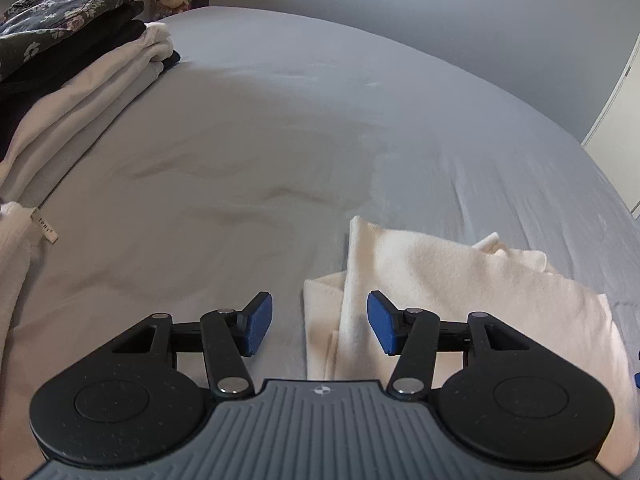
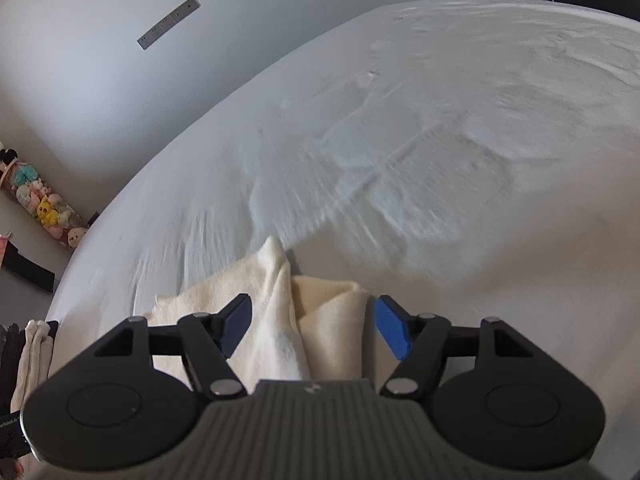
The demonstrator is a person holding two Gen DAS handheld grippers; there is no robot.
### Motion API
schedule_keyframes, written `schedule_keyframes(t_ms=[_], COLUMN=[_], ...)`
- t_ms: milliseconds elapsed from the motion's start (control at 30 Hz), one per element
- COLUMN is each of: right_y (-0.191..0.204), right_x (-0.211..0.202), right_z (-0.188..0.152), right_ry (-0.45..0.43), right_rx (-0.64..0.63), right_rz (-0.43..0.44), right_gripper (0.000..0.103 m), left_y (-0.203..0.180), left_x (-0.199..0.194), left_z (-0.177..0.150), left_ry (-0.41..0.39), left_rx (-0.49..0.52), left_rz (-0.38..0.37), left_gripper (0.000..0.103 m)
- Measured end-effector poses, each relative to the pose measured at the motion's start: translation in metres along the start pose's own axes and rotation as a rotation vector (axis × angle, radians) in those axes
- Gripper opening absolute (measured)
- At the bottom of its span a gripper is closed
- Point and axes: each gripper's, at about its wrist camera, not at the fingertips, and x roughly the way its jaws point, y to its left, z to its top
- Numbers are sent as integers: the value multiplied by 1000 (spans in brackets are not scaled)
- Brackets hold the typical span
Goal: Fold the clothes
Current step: 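Grasp the folded sweater edge with both grippers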
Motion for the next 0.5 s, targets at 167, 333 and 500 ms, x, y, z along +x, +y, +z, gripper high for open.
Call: schedule_keyframes(t_ms=[167, 333, 500], right_y=[-3, -5, -6], right_x=[-5, 3, 7], right_z=[-13, -20, -25], right_ry=[48, 94, 107], right_rx=[5, 7, -18], right_rz=[22, 9, -10], right_gripper=[71, 57, 48], left_y=[-1, -9, -4], left_x=[0, 11, 19], left_z=[-11, -21, -25], left_ry=[46, 94, 110], left_rx=[-9, 45, 29], left_rz=[-20, -4, -17], left_gripper=[60, 55, 55])
